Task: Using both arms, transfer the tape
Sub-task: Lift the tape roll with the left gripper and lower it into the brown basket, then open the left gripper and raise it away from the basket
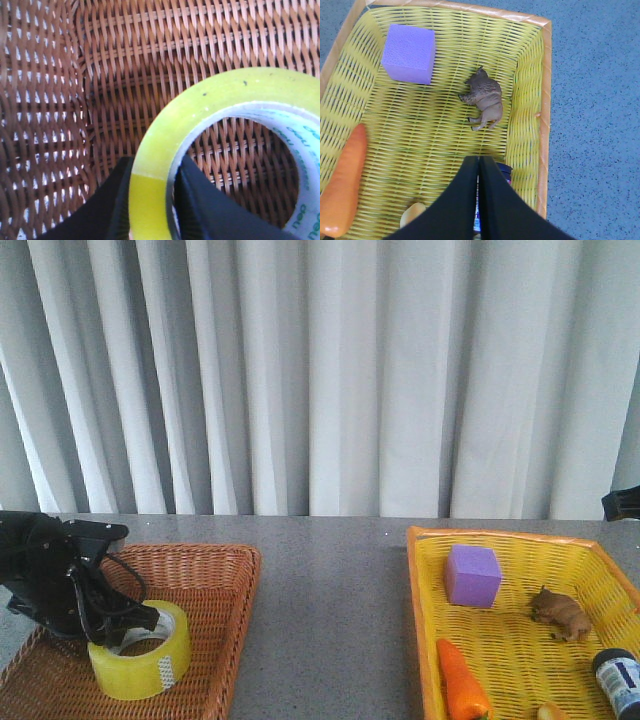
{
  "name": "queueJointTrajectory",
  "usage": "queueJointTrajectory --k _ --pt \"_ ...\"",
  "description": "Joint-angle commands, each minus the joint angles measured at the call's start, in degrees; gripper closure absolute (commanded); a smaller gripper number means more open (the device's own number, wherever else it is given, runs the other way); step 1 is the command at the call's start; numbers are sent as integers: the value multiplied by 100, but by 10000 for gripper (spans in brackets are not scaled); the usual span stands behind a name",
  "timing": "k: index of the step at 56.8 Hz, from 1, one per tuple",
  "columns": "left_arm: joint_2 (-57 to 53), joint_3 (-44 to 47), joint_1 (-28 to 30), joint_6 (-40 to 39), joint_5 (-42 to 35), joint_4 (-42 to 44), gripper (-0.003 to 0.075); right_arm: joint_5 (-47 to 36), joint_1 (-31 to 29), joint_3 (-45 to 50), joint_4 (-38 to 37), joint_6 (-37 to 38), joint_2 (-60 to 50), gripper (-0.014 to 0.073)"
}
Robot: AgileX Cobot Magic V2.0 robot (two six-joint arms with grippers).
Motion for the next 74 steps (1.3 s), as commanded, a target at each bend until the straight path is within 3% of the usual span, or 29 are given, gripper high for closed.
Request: queueJointTrajectory --k 1,13,31,39,51,59,69,74 --pt "-160 -175 -4 -220 -244 -80 676 -255 -38 -134 1 -64 -215 601" --pt "-160 -818 -4 -474 84 -86 592 -255 -38 -134 1 -64 -215 601" --pt "-155 -1726 -4 -521 802 -81 361 -255 -38 -134 1 -64 -215 601" --pt "-155 -1747 -4 -376 1142 -81 296 -255 -38 -134 1 -64 -215 601" --pt "-163 -1894 -60 -325 1600 -158 286 -255 -38 -134 1 -64 -215 601" --pt "-227 -2446 -155 -61 1813 -717 286 -255 -38 -134 1 -64 -215 601" --pt "-735 -3167 -406 0 1525 -861 292 -255 -38 -134 1 -64 -215 601" --pt "-1114 -3338 -470 169 1319 -817 331 -255 -38 -134 1 -64 -215 601"
